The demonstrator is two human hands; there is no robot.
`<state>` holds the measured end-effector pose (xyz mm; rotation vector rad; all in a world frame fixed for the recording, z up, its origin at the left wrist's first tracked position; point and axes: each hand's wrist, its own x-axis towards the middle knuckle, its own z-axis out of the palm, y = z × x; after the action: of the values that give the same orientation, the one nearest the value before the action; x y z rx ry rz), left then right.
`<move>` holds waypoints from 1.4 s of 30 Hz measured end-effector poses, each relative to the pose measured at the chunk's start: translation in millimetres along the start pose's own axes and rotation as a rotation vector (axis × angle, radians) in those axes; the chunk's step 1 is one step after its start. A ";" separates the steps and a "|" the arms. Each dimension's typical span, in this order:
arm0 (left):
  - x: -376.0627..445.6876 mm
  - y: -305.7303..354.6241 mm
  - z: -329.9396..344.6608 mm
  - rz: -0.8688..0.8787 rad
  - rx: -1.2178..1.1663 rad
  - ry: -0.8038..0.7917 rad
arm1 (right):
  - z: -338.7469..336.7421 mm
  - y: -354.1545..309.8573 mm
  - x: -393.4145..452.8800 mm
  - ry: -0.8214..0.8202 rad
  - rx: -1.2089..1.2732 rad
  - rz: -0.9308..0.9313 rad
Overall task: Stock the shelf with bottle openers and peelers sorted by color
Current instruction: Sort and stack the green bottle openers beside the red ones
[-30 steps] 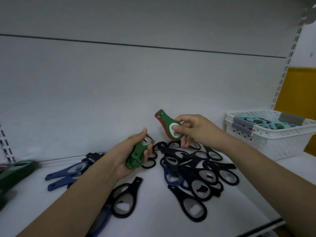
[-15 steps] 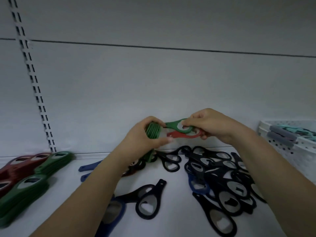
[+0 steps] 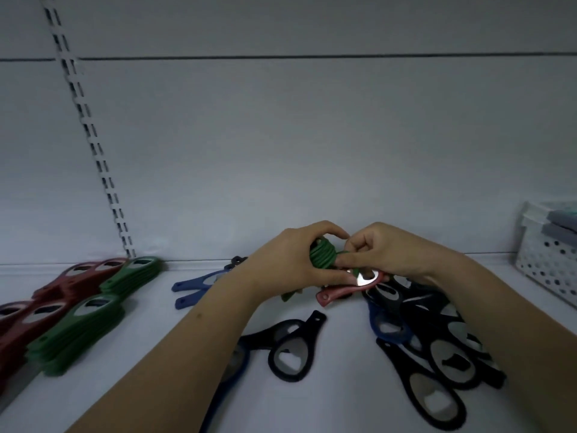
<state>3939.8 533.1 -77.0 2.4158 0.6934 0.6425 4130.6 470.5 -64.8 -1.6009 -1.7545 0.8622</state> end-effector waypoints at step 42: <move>-237.9 6.8 -131.3 -0.890 0.791 -0.140 | 190.5 -107.5 22.3 -0.073 -0.202 -0.321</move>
<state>3688.3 435.2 -44.3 2.3424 2.0621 -0.2227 3912.7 473.9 -94.4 -1.3661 -2.1340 0.6125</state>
